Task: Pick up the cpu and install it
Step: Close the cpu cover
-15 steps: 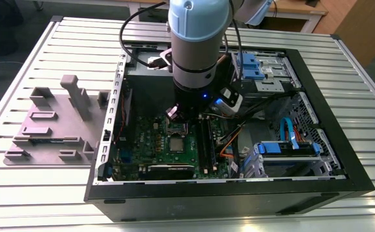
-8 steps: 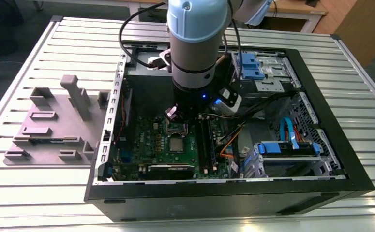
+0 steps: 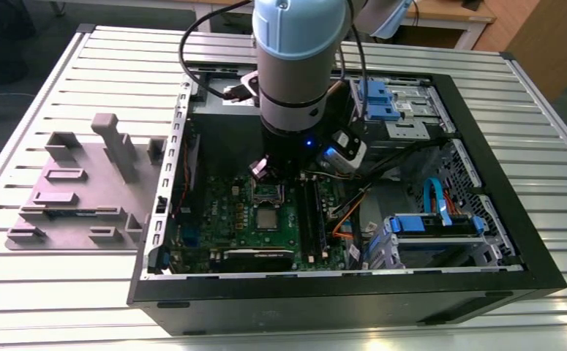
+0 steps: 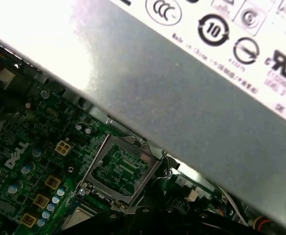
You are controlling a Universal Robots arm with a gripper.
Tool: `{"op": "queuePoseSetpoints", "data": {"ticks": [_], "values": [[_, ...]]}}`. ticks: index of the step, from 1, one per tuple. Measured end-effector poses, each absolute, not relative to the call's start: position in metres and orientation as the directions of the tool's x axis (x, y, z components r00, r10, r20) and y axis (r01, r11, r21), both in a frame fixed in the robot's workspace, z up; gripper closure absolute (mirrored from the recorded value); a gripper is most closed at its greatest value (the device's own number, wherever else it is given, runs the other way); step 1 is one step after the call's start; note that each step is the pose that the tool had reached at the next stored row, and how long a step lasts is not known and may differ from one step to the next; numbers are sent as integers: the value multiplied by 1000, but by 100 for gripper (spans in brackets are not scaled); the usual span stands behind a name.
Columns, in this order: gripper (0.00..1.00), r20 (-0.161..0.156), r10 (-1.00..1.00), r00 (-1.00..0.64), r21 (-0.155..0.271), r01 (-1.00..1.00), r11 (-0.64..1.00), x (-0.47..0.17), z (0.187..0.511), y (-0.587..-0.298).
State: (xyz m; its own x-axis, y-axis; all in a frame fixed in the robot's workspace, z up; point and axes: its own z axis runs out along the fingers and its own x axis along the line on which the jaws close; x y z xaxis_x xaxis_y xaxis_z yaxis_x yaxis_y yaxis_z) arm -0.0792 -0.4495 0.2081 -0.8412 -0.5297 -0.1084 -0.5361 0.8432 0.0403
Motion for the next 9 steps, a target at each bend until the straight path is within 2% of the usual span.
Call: {"op": "queuePoseSetpoints", "data": {"ticks": [9], "values": [[89, -109, -506, -855, 41, -513, 858, -78, 208, -451]]}}
